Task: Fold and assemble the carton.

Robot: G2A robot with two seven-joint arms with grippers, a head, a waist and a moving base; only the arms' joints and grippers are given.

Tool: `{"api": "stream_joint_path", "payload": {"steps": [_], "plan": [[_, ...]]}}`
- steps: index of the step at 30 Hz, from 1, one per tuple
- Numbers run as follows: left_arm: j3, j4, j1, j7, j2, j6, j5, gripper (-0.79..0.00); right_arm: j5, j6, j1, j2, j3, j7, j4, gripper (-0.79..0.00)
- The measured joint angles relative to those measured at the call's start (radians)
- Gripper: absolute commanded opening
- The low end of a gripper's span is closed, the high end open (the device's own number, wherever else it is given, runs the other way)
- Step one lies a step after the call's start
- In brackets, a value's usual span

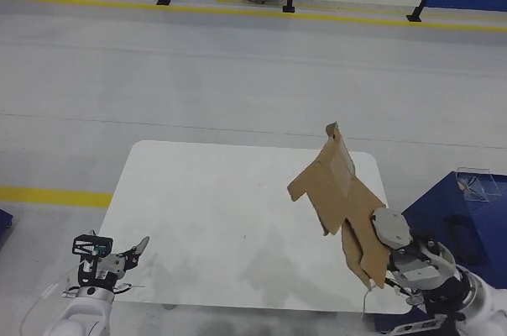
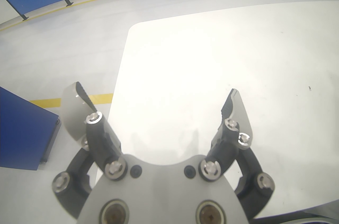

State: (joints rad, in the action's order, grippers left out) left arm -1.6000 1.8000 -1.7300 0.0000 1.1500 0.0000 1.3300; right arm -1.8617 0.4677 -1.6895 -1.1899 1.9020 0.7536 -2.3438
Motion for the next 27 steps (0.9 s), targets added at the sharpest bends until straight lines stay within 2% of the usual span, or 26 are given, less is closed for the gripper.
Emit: {"api": "stream_joint_path", "payload": {"steps": [3,6,8,12,20,27], "plan": [[0.000,0.000,0.000,0.000,0.000,0.000,0.000,0.000,0.266,0.143,0.047,0.006,0.072,-0.065,0.055,-0.785],[0.000,0.000,0.000,0.000,0.000,0.000,0.000,0.000,0.528,0.289,0.093,0.014,0.076,-0.161,0.140,-0.785],[0.000,0.000,0.000,0.000,0.000,0.000,0.000,0.000,0.708,0.388,0.123,0.022,0.042,-0.255,0.214,-0.785],[0.000,0.000,0.000,0.000,0.000,0.000,0.000,0.000,1.008,0.520,0.177,0.038,-0.075,-0.458,0.355,-0.785],[0.000,0.000,0.000,0.000,0.000,0.000,0.000,0.000,1.559,0.545,0.229,0.076,-0.393,-0.880,0.550,-0.785],[0.000,0.000,0.000,0.000,0.000,0.000,0.000,0.000,1.915,0.545,0.244,0.115,-0.525,-1.221,0.587,-0.785]]}}
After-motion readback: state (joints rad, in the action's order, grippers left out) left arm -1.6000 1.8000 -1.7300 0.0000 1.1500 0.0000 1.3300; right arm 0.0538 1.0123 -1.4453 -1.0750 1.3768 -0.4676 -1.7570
